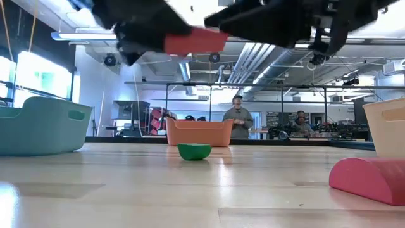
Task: Sort blocks by size
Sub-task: Put the red triangle block into the yellow bin
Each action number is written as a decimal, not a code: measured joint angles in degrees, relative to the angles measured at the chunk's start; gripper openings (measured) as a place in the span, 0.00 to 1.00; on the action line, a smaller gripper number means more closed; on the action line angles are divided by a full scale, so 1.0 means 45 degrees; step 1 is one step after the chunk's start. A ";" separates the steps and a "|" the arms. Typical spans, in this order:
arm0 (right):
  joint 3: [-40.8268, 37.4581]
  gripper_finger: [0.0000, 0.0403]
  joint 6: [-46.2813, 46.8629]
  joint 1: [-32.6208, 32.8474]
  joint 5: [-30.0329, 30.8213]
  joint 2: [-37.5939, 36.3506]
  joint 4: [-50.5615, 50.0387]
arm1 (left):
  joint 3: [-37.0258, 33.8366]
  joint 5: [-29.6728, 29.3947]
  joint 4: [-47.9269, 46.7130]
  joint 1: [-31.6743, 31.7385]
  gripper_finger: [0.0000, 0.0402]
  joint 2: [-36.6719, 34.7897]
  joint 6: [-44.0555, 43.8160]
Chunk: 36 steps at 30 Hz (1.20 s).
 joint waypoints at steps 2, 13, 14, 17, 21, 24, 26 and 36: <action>0.0749 0.49 -0.1206 0.0297 0.0258 -0.0020 -0.1338 | -0.0019 0.0700 0.0582 0.0193 0.25 -0.0100 0.0150; 0.3231 0.49 -0.4928 0.1953 0.3955 -0.0026 -0.5588 | -0.0002 0.1327 0.1575 0.0812 0.24 -0.0331 0.0022; 0.3281 0.49 -0.4937 0.2052 0.4354 -0.0018 -0.5919 | 0.0019 0.1281 0.1619 0.0823 0.24 -0.0343 0.0025; 0.3435 0.49 -0.4944 0.2405 0.5421 0.0019 -0.6802 | 0.0024 0.1270 0.1629 0.0819 0.24 -0.0363 0.0027; 0.3471 0.49 -0.4695 0.2877 0.6805 0.0010 -0.7157 | 0.0024 0.1341 0.1607 0.0798 0.24 -0.0358 0.0134; 0.3466 0.49 -0.3474 0.2865 0.6934 0.0010 -0.7026 | 0.0024 0.1324 0.1688 0.0818 0.24 -0.0358 0.0158; 0.3459 0.49 -0.2620 0.2673 0.6510 0.0010 -0.6911 | 0.0024 0.1328 0.1964 0.0813 0.24 -0.0358 0.0344; 0.3442 0.42 -0.0948 0.2177 0.6172 0.0075 -0.5179 | 0.0024 0.1150 0.2975 0.0808 0.26 -0.0358 0.1062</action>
